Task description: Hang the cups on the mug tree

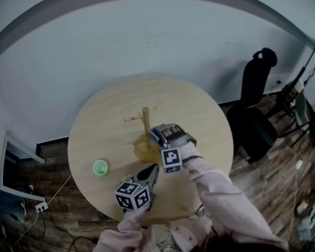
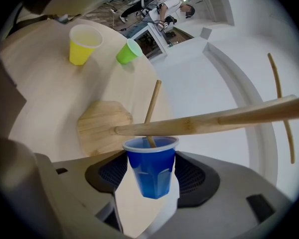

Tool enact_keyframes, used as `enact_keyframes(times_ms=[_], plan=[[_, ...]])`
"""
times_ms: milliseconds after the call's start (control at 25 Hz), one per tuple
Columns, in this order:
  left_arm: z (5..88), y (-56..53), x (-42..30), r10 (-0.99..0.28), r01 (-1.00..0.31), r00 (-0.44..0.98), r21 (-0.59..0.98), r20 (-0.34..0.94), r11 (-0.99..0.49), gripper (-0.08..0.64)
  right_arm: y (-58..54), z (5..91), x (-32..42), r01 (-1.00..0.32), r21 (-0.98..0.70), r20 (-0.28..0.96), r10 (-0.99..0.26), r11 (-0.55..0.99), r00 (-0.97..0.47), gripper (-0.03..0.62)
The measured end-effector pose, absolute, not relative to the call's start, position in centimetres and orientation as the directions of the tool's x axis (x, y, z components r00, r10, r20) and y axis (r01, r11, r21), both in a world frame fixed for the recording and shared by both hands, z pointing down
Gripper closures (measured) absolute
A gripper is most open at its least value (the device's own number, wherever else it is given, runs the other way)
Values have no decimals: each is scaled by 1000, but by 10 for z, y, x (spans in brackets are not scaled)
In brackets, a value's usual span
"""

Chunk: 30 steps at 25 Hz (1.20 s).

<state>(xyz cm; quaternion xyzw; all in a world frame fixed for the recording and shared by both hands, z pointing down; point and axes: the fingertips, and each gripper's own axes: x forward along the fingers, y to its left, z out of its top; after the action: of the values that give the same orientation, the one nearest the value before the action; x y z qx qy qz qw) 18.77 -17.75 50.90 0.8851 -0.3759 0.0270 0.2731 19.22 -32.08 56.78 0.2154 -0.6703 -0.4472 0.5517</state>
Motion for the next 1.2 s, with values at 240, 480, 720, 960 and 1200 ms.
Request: enact_keyframes(times_ms=[240, 480, 720, 960, 1200], plan=[[510, -175, 189, -649, -680, 716, 463, 255, -568, 558, -318, 568, 189, 198, 843, 538, -784, 501, -310, 299], [511, -176, 188, -650, -682, 715, 465, 258, -565, 558, -319, 571, 189, 194, 846, 533, -787, 496, -312, 296], [511, -175, 187, -649, -682, 714, 469, 262, -561, 558, -318, 573, 188, 180, 844, 536, -782, 506, -317, 271], [513, -174, 187, -649, -683, 713, 470, 265, -558, 558, -317, 577, 189, 162, 838, 545, -776, 521, -317, 222], [514, -171, 188, -649, -684, 712, 471, 267, -557, 558, -316, 575, 189, 148, 843, 536, -781, 517, -320, 207]])
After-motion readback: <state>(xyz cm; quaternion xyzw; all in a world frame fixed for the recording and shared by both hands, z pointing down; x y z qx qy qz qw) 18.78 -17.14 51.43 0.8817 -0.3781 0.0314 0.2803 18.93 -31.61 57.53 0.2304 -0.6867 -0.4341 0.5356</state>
